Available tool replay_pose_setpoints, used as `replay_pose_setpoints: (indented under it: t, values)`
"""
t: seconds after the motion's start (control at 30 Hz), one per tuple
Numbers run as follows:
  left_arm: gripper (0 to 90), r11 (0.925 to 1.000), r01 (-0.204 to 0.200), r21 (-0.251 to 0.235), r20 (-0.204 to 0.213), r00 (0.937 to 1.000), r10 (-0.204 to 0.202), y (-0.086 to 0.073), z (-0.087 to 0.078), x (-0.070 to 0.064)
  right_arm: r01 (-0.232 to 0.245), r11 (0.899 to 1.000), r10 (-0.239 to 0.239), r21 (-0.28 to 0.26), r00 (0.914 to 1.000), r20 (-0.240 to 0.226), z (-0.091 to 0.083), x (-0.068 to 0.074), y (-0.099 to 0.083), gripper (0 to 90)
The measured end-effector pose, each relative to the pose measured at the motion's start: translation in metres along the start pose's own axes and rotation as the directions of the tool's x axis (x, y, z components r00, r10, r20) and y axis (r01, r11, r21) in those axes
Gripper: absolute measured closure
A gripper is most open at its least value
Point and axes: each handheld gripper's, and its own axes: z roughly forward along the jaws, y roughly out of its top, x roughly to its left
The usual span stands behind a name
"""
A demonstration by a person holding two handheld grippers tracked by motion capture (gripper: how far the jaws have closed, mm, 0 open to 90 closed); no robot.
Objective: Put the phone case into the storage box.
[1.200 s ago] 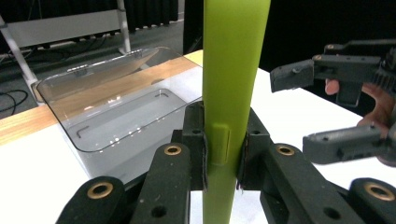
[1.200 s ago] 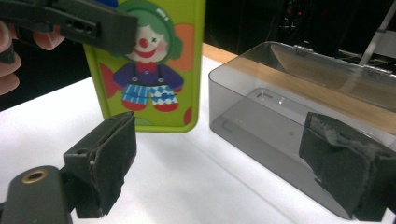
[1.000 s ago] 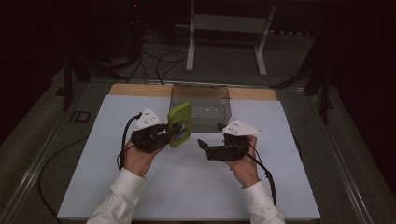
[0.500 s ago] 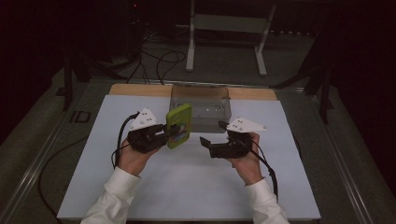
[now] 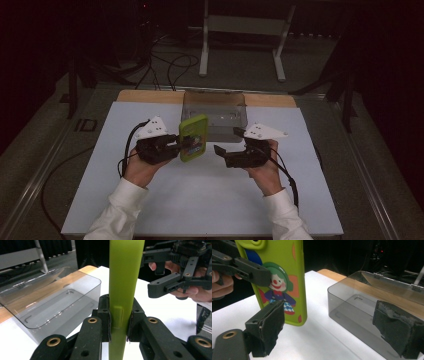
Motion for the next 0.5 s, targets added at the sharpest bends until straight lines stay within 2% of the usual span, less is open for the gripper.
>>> replay_pose_setpoints:
  t: [0.33, 0.5]
  values:
    - [77.4, 1.0000, -0.002, 0.001, 0.048, 0.9988, 0.002, -0.0001, 0.0009, 0.0014, -0.003, 1.000, 0.003, -0.008, 0.9994, -0.036, 0.0002, -0.0009, 0.0039, 11.1]
    - [77.4, 1.0000, 0.000, 0.000, 0.076, 0.9971, 0.000, -0.0003, 0.0004, 0.0038, -0.028, 1.000, 0.028, 0.001, 0.9963, -0.081, 0.0020, -0.0042, 0.0030, 11.0]
